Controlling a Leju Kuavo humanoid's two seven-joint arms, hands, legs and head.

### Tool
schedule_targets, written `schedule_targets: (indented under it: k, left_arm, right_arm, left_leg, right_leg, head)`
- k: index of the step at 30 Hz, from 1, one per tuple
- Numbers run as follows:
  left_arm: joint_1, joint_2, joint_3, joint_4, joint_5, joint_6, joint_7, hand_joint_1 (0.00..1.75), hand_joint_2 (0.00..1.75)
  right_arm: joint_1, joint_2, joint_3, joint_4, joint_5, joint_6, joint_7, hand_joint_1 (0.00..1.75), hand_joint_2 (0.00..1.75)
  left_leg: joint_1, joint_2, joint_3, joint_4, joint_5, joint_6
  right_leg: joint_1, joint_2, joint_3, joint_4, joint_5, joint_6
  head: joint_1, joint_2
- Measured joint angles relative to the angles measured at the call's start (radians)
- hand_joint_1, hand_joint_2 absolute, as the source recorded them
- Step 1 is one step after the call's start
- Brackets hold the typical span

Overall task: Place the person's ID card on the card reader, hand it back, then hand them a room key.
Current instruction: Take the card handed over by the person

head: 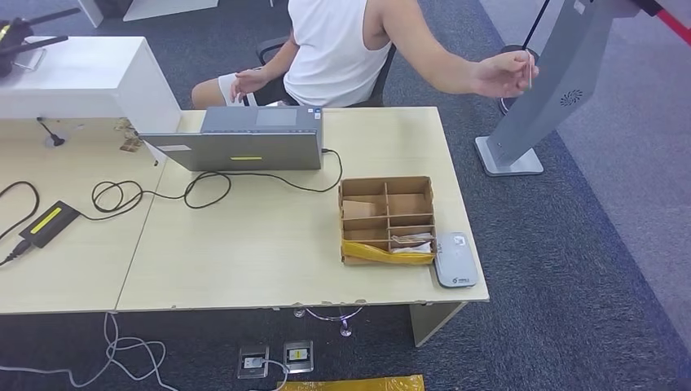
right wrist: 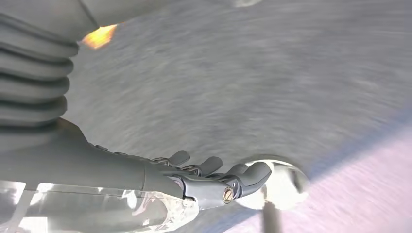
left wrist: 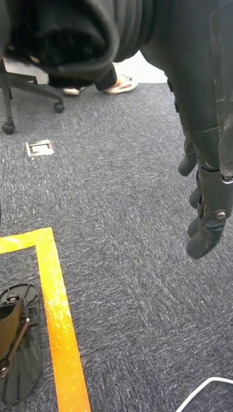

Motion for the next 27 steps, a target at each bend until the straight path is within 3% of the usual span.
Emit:
schedule_targets:
  k: [3,6,9,12,15,18,23,25,27]
  left_arm:
    - [-0.001,0.0,0.0,0.0,0.0,0.007,-0.011,0.0,0.0]
    - [-0.001,-0.002,0.0,0.0,0.0,0.009,-0.015,0.0,0.0]
    - [0.0,-0.006,0.0,0.0,0.0,0.009,-0.016,0.0,0.0]
    - [0.0,-0.007,0.0,0.0,0.0,0.009,-0.018,0.0,0.0]
    - [0.0,-0.009,0.0,0.0,0.0,0.009,-0.03,0.0,0.0]
    - [-0.002,-0.014,0.001,0.002,-0.004,0.009,-0.047,0.0,0.0]
    - [-0.004,-0.03,0.01,0.01,-0.046,0.01,-0.073,0.0,0.0]
    - [-0.005,-0.036,0.019,0.017,-0.076,0.01,-0.084,0.0,0.0]
    - [-0.007,-0.042,0.036,0.022,-0.124,0.01,-0.105,0.0,0.0]
  right_arm:
    - [-0.085,-0.086,-0.02,0.003,-0.065,-0.001,-0.098,0.0,1.75]
    - [-0.168,-0.165,-0.034,0.005,-0.05,-0.002,-0.106,0.0,1.75]
    - [-0.203,-0.203,-0.046,0.006,-0.048,-0.003,-0.109,0.0,1.75]
    - [-0.212,-0.218,-0.055,0.011,-0.06,-0.004,-0.134,0.0,1.75]
    - [-0.25,-0.236,-0.06,0.017,-0.052,-0.017,-0.237,0.0,1.75]
    - [-0.363,-0.262,-0.06,0.02,0.02,-0.048,-0.359,0.0,1.75]
    - [-0.587,-0.272,-0.051,0.022,0.257,-0.094,-0.466,0.0,1.75]
    - [-0.636,-0.249,-0.033,0.008,0.319,-0.056,-0.454,0.0,1.75]
    - [-0.562,-0.204,0.028,-0.06,0.232,0.08,-0.31,0.0,1.75]
  left_leg:
    - [-0.001,0.002,0.0,0.0,0.0,0.0]
    - [-0.001,0.0,0.001,0.0,0.001,0.001]
    - [-0.001,-0.002,0.0,0.0,0.001,0.002]
    - [-0.001,-0.002,-0.001,0.0,0.001,0.002]
    - [-0.002,0.0,-0.004,0.0,0.001,0.002]
    - [-0.003,0.003,-0.004,0.0,0.001,0.002]
    - [-0.003,0.001,-0.005,0.0,0.004,0.004]
    - [-0.001,-0.001,-0.003,0.0,0.005,0.003]
    - [0.007,-0.004,0.007,0.004,0.004,0.003]
  right_leg:
    - [-0.001,0.002,-0.001,0.001,0.001,0.001]
    - [-0.001,0.001,0.0,0.0,0.001,0.001]
    - [-0.001,-0.001,0.0,0.0,0.001,0.001]
    - [-0.001,-0.002,0.0,0.001,0.001,0.001]
    - [-0.002,0.0,-0.002,0.002,0.001,0.001]
    - [-0.004,0.003,-0.003,0.003,0.001,0.002]
    - [-0.004,0.001,-0.003,0.003,0.003,0.003]
    - [-0.002,-0.001,-0.002,0.002,0.002,0.003]
    - [0.008,-0.001,0.003,-0.009,0.002,0.003]
  head:
    - [-0.001,0.0]
    - [0.0,0.0]
    - [0.0,0.0]
    - [0.0,0.0]
    - [0.0,0.0]
    - [-0.001,0.0]
    - [0.0,0.0]
    - [-0.002,0.0]
    - [-0.004,0.0]
